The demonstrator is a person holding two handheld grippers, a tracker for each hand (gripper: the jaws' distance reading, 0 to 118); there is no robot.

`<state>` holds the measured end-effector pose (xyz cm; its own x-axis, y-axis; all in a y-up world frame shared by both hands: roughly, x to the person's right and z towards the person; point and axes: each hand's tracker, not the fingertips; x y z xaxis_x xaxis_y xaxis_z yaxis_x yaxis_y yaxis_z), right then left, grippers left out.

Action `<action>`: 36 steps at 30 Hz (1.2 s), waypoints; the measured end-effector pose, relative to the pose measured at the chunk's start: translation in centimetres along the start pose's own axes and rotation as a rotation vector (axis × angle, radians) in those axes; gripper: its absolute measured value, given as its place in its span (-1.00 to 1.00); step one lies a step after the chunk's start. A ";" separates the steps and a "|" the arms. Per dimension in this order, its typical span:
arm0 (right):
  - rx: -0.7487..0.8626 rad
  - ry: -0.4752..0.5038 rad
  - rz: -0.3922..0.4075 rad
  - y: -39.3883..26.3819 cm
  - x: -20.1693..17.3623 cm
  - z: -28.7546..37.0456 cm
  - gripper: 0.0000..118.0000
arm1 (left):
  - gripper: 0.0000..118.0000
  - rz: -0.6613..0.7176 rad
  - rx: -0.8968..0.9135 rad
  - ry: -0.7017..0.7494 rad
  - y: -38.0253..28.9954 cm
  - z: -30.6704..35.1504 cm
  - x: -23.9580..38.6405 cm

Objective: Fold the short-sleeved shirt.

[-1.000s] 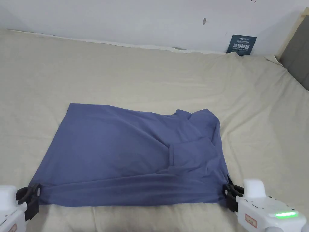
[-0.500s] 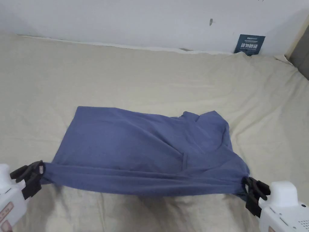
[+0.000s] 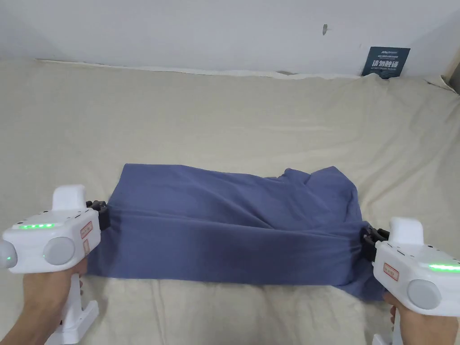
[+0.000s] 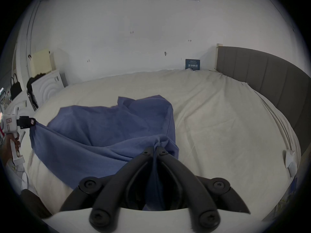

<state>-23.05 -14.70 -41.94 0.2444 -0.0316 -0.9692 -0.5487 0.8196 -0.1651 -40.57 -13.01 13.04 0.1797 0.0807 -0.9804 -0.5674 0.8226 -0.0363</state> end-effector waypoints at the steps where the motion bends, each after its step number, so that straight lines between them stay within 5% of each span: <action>1: -0.002 -0.005 0.009 -0.1 0.0 -0.7 -0.94 | -0.99 0.005 0.003 -0.004 -0.3 -0.4 0.2; 7: -0.079 -0.013 0.102 -0.8 -0.3 -2.5 -0.93 | -0.95 0.038 -0.001 0.014 -2.1 -1.6 -0.4; 8: -0.079 -0.006 0.110 -1.0 -0.2 -2.5 -0.88 | -0.70 0.061 -0.002 0.002 -2.4 -1.4 -0.6; 10: -0.066 -0.042 0.122 -1.3 -0.4 -1.2 0.32 | 0.92 0.095 -0.026 -0.059 -3.4 -1.5 -2.0; 11: -0.046 -0.065 0.112 -1.5 -0.4 -0.5 0.83 | 1.00 0.102 -0.044 -0.093 -3.7 -0.9 -2.2; 12: 0.020 -0.068 0.096 -1.6 -0.3 1.0 0.97 | 0.98 0.103 0.055 -0.078 -3.5 0.7 -2.3; 20: 0.265 -0.034 0.080 -2.9 -3.4 13.3 0.94 | 0.96 -0.036 0.256 0.016 -6.4 15.2 1.5; 21: 0.267 -0.021 0.092 -3.2 -3.9 14.2 0.76 | 0.86 -0.047 0.268 0.037 -8.0 15.0 0.7; 22: 0.266 -0.015 0.103 -3.2 -4.4 15.4 0.33 | 0.57 -0.048 0.265 0.025 -9.0 16.2 0.9; 23: 0.264 -0.020 0.110 -3.5 -4.9 16.1 -0.43 | -0.05 -0.041 0.260 0.012 -9.9 17.3 1.0; 24: 0.263 -0.026 0.109 -3.7 -5.3 16.6 -0.99 | -0.91 -0.024 0.238 -0.007 -10.9 17.9 1.3; 27: 0.248 -0.022 0.065 -4.5 -5.6 16.8 -0.99 | -0.92 -0.109 0.235 0.055 -14.2 17.5 -0.2; 36: 0.216 -0.011 0.113 -5.2 -5.6 16.5 -0.99 | -0.92 0.051 0.146 0.040 -10.1 16.1 -0.2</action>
<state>-8.43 -9.32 -32.63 0.2002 0.0725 -0.9771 -0.3894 0.9210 -0.0114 -21.97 -12.25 16.72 0.1203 0.1042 -0.9873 -0.4512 0.8916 0.0391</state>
